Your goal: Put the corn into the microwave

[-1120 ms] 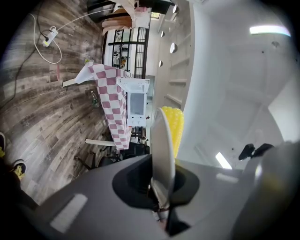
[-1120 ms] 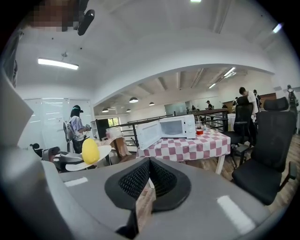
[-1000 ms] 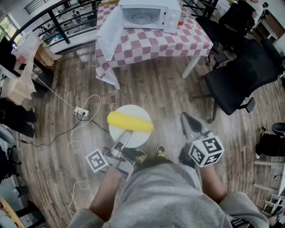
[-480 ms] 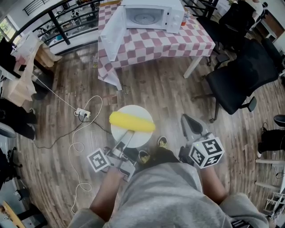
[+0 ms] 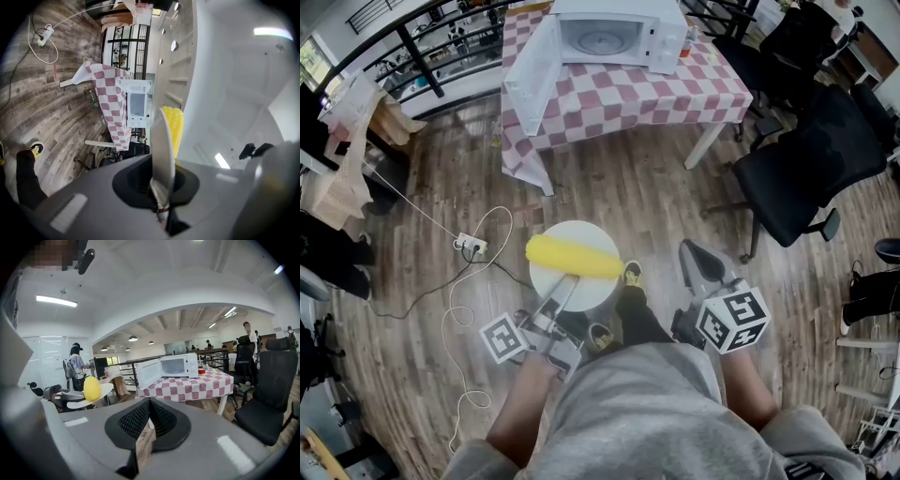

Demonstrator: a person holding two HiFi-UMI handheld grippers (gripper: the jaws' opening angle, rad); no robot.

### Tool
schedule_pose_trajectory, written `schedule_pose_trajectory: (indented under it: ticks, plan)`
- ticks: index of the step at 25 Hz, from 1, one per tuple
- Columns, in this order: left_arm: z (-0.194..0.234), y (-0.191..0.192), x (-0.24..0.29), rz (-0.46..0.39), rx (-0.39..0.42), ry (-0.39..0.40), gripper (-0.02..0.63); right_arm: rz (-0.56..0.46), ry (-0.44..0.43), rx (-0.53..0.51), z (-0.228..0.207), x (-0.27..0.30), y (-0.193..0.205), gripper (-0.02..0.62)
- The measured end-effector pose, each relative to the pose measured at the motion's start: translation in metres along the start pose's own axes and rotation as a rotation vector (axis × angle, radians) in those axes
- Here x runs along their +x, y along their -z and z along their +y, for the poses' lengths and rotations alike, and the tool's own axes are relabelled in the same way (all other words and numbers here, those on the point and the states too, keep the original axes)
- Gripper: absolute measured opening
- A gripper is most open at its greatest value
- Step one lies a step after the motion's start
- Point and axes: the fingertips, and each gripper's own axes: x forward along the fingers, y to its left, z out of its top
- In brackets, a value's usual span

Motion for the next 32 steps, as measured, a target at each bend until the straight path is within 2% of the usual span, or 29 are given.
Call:
schedule_pose_trajectory:
  ticks: [17, 32]
  plan:
    - [0.01, -0.053, 0.099, -0.017, 0.011, -0.007, 0.014, -0.001, -0.029, 0.002, -0.072, 0.095, -0.043, -0.002]
    - [0.011, -0.078, 0.202, -0.01, 0.009, -0.003, 0.014, -0.001, -0.066, 0.019, -0.146, 0.154, -0.077, -0.002]
